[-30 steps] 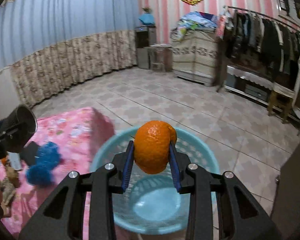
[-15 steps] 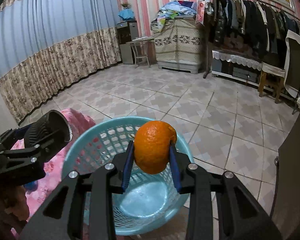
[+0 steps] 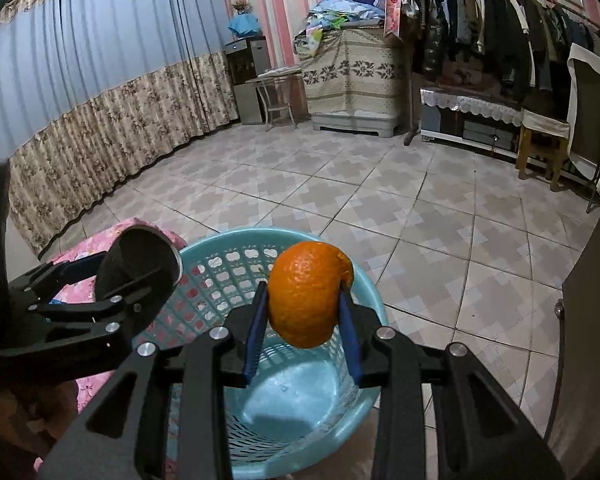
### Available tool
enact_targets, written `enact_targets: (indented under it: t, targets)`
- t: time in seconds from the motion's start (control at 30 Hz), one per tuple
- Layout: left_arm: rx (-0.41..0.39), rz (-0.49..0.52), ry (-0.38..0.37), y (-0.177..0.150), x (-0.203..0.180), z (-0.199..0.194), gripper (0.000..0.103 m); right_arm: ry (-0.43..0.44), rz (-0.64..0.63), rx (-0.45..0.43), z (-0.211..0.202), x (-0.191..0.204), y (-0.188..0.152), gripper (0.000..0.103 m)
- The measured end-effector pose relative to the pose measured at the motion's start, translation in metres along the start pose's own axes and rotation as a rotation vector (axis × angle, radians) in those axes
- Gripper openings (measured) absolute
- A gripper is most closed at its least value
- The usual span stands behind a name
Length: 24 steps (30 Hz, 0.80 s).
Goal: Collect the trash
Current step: 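Carry the orange and cup to the blue basket and open both tools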
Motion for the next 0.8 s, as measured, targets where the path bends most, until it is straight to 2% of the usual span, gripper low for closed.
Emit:
enact_targets:
  t: [0.37,0.67,0.7,0.73,0.8]
  targets:
    - [-0.052,-0.06,0.084,-0.006,0.032,-0.028,0.098,-0.007,-0.001,0.003,0.002,0.001,-0.002,0.034]
    - [-0.071,-0.114,0.133,-0.013,0.067,-0.055,0.098,-0.026,-0.021,0.005,0.009,0.027,-0.004,0.039]
    - [-0.071,-0.115,0.137,-0.013,0.069,-0.056,0.098,-0.027,-0.023,0.002,0.008,0.031,-0.003,0.046]
    - [-0.071,-0.117,0.142,-0.014,0.07,-0.056,0.098,-0.032,-0.018,-0.008,0.006,0.032,-0.002,0.061]
    - [-0.072,-0.121,0.151,-0.015,0.074,-0.059,0.098,-0.033,-0.013,-0.02,0.002,0.036,0.0,0.071]
Point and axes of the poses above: each gripper's, at about its wrist camera, not at the fingertips, and z roughly the way its jaws point, x to its left, y to its top, the point moved 8 cm from there along z, roughly the way its jaws point, and after that the axes turned 14 degrees about x, right-handed, at the moved point
